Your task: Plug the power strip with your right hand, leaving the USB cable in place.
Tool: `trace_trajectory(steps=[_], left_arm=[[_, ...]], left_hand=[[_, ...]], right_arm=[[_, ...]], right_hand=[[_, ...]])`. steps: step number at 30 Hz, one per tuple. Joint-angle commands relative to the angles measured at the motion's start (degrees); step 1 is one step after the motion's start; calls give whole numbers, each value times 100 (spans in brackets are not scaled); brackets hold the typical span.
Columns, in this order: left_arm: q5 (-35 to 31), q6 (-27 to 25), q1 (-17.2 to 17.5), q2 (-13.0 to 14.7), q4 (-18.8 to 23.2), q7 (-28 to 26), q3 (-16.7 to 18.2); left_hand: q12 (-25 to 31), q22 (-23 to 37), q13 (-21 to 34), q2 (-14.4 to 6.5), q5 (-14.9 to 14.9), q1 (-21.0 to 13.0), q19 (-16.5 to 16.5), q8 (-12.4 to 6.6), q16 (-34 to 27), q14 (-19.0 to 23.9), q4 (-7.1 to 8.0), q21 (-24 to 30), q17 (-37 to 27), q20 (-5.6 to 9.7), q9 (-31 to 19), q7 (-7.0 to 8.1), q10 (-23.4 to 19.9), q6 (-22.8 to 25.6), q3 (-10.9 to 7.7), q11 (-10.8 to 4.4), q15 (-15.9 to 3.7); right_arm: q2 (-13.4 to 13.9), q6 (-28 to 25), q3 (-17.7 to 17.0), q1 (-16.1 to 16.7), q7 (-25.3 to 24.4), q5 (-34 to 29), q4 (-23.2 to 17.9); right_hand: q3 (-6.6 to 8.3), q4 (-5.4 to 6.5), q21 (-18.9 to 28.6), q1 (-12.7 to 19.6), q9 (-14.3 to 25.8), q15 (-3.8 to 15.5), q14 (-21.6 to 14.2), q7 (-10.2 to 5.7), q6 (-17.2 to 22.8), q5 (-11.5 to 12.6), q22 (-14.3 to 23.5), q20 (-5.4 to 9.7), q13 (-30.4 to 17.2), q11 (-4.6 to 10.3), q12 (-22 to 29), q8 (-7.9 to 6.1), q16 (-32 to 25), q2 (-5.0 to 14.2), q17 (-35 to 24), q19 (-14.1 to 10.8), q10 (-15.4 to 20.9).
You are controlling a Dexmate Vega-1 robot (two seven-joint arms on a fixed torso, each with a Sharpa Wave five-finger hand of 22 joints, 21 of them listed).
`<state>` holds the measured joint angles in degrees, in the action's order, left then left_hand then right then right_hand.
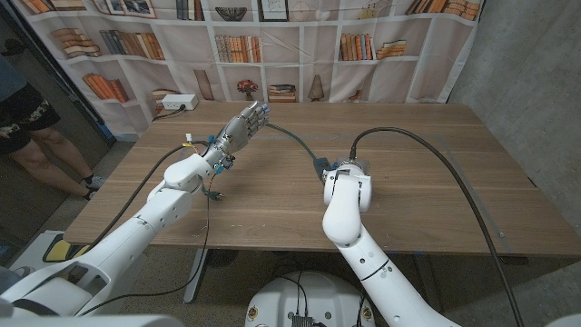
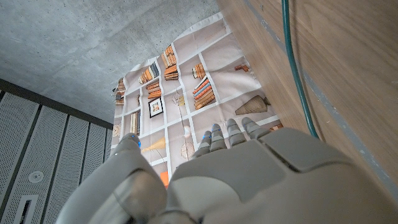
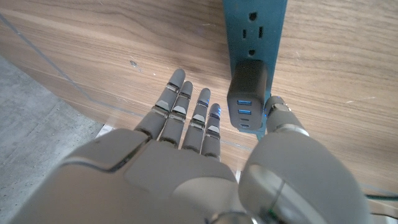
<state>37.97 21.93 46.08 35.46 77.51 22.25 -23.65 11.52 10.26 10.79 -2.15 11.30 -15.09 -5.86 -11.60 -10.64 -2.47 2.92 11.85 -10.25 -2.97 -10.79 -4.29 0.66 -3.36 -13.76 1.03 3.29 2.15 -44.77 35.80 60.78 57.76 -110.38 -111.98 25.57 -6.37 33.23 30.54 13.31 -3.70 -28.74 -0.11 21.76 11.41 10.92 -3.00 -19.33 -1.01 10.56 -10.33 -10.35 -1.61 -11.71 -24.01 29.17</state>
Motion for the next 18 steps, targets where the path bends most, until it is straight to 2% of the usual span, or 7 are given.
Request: trace_trajectory(steps=[1, 5, 10, 12, 18], left_arm=[[-57, -14, 39, 17, 66, -183, 42], [-64, 20, 10, -15, 35, -168, 30], [-78, 11, -20, -35, 20, -152, 2], [-87, -2, -19, -27, 31, -164, 0], [-103, -53, 6, 27, 92, -212, 14]], left_hand=[[16, 31, 11, -4, -23, -35, -10, 13, -1, -3, 14, 13, -12, -37, -9, -19, 0, 42, 12, -6, 23], [18, 31, 11, -7, -22, -39, -10, 14, -1, -2, 13, 13, -11, -41, -9, -17, -6, 41, 12, -9, 15], [16, 31, 11, -10, -22, -43, -8, 13, 0, -3, 12, 14, -11, -35, -10, -17, -1, 45, 14, -2, 18], [18, 31, 11, -12, -22, -44, -11, 13, 0, -2, 12, 13, -11, -33, -10, -17, -6, 45, 15, -5, 18], [20, 31, 11, -15, -23, -48, -11, 14, 0, -2, 11, 12, -11, -26, -10, -23, -11, 46, 17, -3, 17]], right_arm=[[246, -147, -173, 313, -1293, 1413, -639], [431, -212, -245, 465, -2025, 2230, -927], [746, -98, -398, 672, -3134, 3476, -1243], [893, 131, -566, 782, -3652, 4232, -1358], [1359, 1009, -973, 987, -5087, 6216, -1361]], right_hand=[[-289, 166, -56, -474, 6, -100, 51, -7, -6, -119, -5, -92, 95, -25, 69, -88, -31, -173, 5, 16, -64], [-465, 276, -86, -779, -1, -137, 68, -30, 12, -166, -8, -128, 155, -16, 102, -111, -44, -291, 13, 28, -61], [-591, 355, -110, -1003, -7, -142, 61, -43, 35, -175, -10, -133, 197, -22, 123, -126, -56, -378, 18, 36, -56], [-750, 483, -114, -1322, -17, -63, -10, -69, 87, -164, -12, -86, 255, -30, 158, -149, -90, -450, 22, -35, -22], [-896, 606, -104, -1625, -30, -65, -118, -42, 127, -143, -23, -18, 319, -154, 221, -162, -122, -499, 31, -174, 105]])
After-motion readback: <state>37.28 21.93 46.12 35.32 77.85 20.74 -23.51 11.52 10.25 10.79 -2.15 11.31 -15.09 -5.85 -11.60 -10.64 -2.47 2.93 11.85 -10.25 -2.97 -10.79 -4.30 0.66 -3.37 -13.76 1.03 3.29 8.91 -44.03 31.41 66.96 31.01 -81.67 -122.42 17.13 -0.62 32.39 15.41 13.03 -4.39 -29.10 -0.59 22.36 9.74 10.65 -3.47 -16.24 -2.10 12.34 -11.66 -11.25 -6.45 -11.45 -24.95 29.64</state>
